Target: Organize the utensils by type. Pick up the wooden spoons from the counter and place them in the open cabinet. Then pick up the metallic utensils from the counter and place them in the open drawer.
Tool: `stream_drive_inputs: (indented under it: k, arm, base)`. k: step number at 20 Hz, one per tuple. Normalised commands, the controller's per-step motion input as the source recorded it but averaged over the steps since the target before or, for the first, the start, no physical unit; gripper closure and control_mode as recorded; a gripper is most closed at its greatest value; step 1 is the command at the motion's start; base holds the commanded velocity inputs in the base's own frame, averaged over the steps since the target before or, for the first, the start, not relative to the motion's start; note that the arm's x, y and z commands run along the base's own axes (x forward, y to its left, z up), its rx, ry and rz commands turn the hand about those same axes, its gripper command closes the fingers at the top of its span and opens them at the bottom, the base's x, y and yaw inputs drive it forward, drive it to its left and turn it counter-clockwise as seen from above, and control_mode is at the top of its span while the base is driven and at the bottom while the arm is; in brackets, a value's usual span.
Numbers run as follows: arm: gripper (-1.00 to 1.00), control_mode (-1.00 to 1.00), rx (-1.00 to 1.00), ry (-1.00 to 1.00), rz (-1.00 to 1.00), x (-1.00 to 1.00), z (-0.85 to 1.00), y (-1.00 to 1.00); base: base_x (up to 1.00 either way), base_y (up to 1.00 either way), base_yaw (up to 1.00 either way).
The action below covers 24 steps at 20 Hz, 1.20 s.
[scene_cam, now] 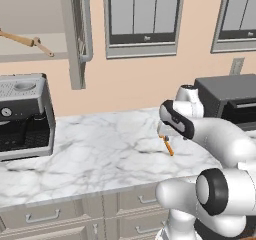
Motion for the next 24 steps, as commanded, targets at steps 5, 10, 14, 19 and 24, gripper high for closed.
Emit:
stream_drive_inputs:
  k: [5,10,14,19,24]
  arm:
    - [-1.00,-1.00,0.00,0.00,0.00,0.15,-0.23,0.00]
    - [-1.00,-1.00,0.00,0.03,0.00,0.11,-0.22,0.00]
    - [-1.00,-1.00,0.00,0.05,0.00,0.04,-0.12,-0.04]
    - [-1.00,-1.00,0.00,0.07,0.00,0.00,-0.13,0.00]
    - [-1.00,-1.00,0.00,0.02,0.00,0.00,-0.19,0.00]
  base:
    - [0.00,0.00,0.00]
    - [0.00,0.00,0.00]
    - [0.00,0.00,0.00]
    - [0.00,0.00,0.00]
    - [0.00,0.00,0.00]
